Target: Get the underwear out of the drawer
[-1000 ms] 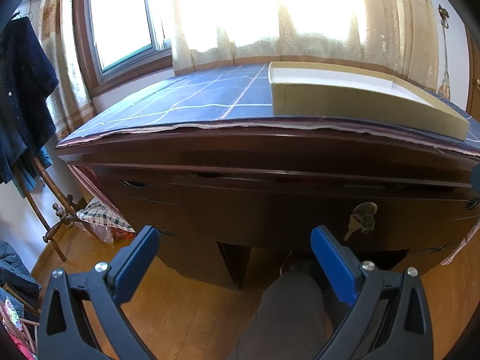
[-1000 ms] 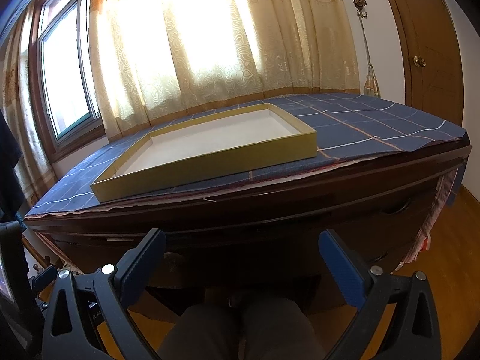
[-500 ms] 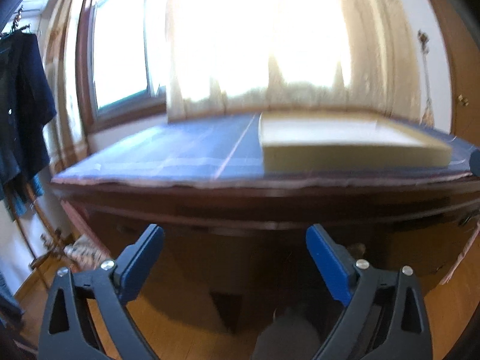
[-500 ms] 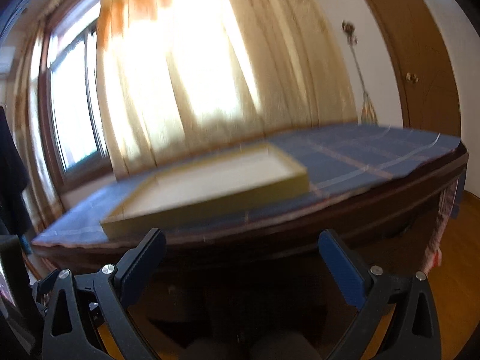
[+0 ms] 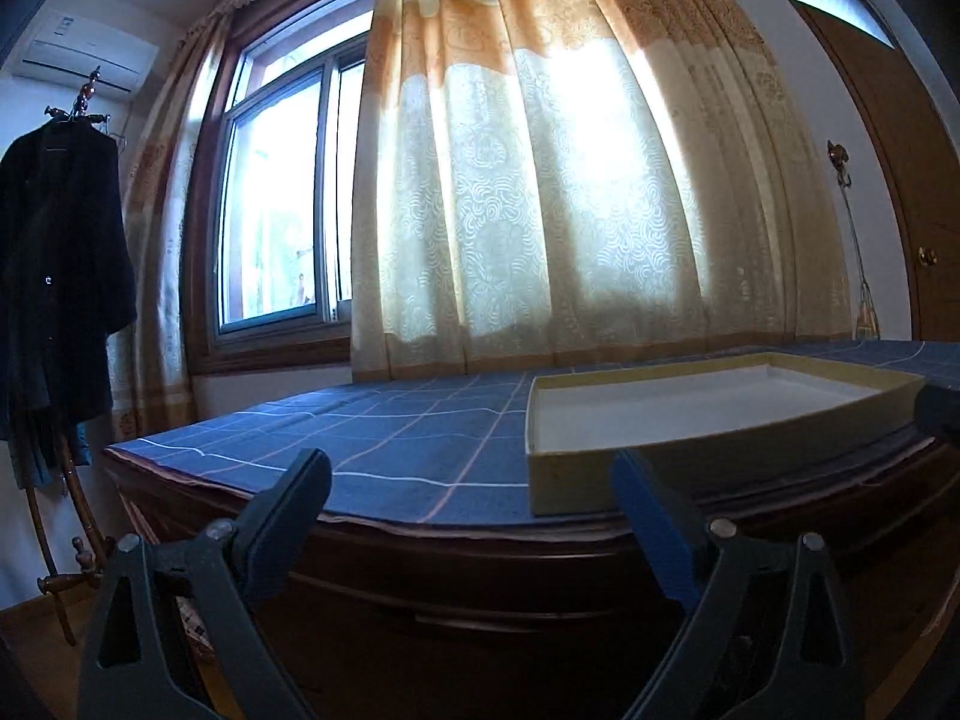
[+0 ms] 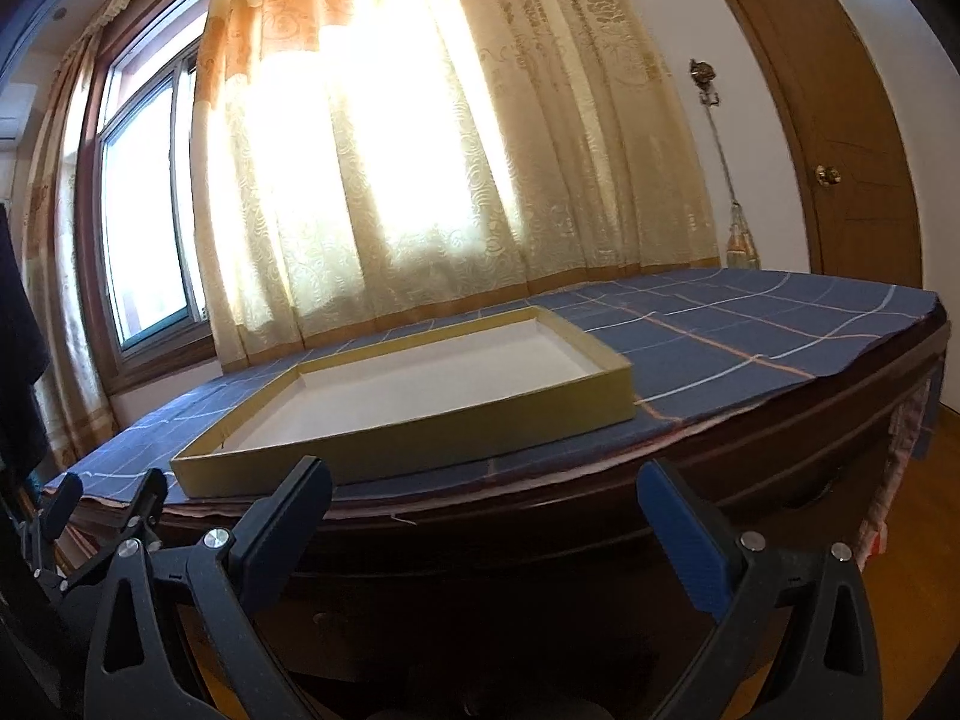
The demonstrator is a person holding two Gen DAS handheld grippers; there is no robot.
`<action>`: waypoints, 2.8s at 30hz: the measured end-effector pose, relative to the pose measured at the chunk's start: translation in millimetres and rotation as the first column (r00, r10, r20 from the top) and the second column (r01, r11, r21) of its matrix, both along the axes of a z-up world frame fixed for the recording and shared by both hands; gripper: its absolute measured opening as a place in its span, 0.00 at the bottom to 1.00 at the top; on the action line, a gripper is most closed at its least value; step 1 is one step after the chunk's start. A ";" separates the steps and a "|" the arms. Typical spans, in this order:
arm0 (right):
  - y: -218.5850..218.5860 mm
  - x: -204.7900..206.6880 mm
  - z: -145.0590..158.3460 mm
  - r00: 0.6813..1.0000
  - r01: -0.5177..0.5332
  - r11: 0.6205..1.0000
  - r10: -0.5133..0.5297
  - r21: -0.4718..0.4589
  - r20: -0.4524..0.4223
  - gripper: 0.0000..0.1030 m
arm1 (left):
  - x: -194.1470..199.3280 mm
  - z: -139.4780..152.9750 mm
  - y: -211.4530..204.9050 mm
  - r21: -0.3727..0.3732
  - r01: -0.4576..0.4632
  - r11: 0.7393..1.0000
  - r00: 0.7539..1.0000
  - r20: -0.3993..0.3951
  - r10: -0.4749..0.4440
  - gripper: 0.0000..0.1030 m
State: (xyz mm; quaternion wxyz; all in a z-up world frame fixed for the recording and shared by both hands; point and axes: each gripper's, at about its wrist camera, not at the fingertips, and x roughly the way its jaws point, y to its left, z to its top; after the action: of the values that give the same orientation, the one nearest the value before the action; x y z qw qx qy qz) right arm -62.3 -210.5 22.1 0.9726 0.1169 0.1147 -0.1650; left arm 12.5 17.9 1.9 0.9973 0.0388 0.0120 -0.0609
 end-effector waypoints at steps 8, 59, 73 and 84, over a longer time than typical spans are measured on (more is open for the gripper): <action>6.5 7.6 -4.2 0.998 0.013 0.999 -0.012 -0.031 0.054 1.00 | -6.2 -11.2 -8.2 -0.001 0.008 1.000 0.989 0.149 -0.008 0.97; -5.2 47.0 -13.4 0.985 0.103 0.995 -0.103 0.009 0.135 1.00 | 29.7 -47.8 -7.5 -0.124 0.189 0.974 0.954 0.257 -0.153 1.00; 2.9 46.8 -20.2 0.994 0.075 0.997 -0.072 -0.031 0.079 1.00 | 20.2 -44.9 -8.8 -0.083 0.136 0.987 0.966 0.233 -0.113 1.00; 6.2 45.6 -21.6 0.996 0.054 0.998 -0.052 -0.029 0.074 1.00 | 34.8 -28.9 -10.4 -0.030 0.199 0.980 0.972 0.136 -0.193 1.00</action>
State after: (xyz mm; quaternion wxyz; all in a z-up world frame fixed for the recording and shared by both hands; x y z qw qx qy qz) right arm -16.8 -204.3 0.5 0.9731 0.1110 0.0735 -0.1882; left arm 47.4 7.5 -27.0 0.9856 0.0221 -0.0591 -0.1567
